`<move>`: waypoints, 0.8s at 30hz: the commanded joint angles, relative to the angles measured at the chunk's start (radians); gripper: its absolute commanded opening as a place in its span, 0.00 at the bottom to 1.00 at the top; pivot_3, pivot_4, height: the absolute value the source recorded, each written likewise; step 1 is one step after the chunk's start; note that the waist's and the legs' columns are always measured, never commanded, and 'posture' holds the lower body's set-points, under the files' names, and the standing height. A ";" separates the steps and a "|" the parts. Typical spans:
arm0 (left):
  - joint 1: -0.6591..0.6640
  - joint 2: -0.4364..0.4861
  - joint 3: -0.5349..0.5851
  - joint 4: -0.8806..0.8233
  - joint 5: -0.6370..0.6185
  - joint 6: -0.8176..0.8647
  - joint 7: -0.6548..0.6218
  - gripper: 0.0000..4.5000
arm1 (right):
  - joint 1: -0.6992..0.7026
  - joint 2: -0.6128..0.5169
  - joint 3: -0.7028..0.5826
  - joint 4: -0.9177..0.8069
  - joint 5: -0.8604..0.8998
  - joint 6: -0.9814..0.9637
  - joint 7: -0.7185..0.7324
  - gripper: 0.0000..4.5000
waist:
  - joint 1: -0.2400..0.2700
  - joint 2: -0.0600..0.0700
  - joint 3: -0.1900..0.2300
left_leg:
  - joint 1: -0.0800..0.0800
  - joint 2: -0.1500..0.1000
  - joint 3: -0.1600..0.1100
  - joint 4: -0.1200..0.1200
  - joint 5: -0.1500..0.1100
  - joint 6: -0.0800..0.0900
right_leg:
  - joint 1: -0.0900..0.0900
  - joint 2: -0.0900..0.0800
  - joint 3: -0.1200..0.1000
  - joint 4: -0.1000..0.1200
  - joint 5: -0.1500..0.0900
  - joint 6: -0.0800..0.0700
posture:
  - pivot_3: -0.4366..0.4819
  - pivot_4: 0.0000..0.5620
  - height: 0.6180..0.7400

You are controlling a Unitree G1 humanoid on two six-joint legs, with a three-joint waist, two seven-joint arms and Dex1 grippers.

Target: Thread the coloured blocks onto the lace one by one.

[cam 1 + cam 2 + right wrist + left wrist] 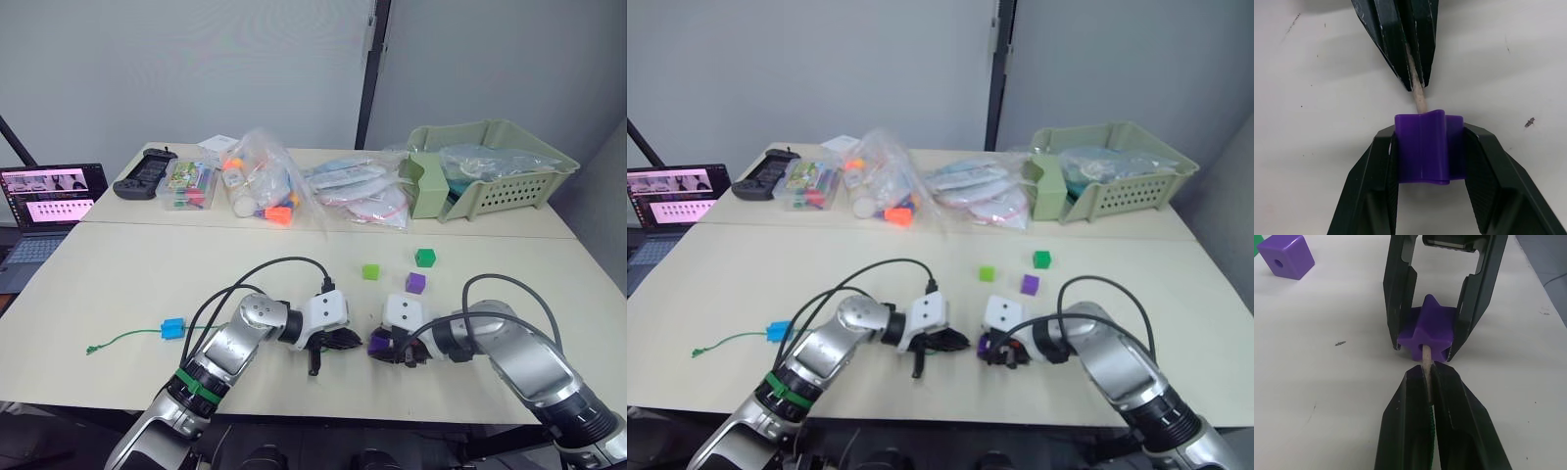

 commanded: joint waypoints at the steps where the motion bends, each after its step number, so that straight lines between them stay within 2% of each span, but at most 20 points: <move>1: -0.021 -0.063 -0.061 -0.038 -0.019 -0.031 -0.026 0.00 | 0.015 0.022 0.027 -0.006 0.002 0.017 -0.022 0.29 | 0.000 0.000 0.000 | 0.000 0.000 0.000 0.000 0.000 0.000 | 0.000 0.000 0.000 0.000 0.000 0.000 | 0.48 0.27 1.00; 7: -0.032 -0.047 -0.093 0.038 0.041 -0.117 -0.055 0.00 | 0.010 0.022 0.023 -0.010 0.003 0.025 -0.023 0.29 | -0.001 0.000 0.000 | 0.000 0.000 0.000 0.000 0.000 0.000 | 0.000 0.000 0.000 0.000 0.000 0.000 | 0.48 0.27 1.00; 21: -0.010 -0.111 -0.072 0.102 0.028 -0.143 -0.073 0.00 | -0.018 0.021 0.027 -0.050 0.006 0.072 -0.032 0.29 | -0.001 0.000 0.000 | -0.001 0.000 -0.001 -0.001 0.000 0.000 | 0.000 0.000 0.000 -0.001 0.000 0.000 | 0.48 0.27 1.00; 24: -0.012 -0.104 -0.062 0.101 0.034 -0.147 -0.070 0.22 | -0.010 0.017 0.029 -0.052 0.004 0.072 -0.033 0.29 | -0.003 0.000 0.000 | -0.001 0.000 -0.001 -0.001 0.000 0.000 | 0.000 0.000 0.000 -0.001 0.000 0.000 | 0.48 0.27 1.00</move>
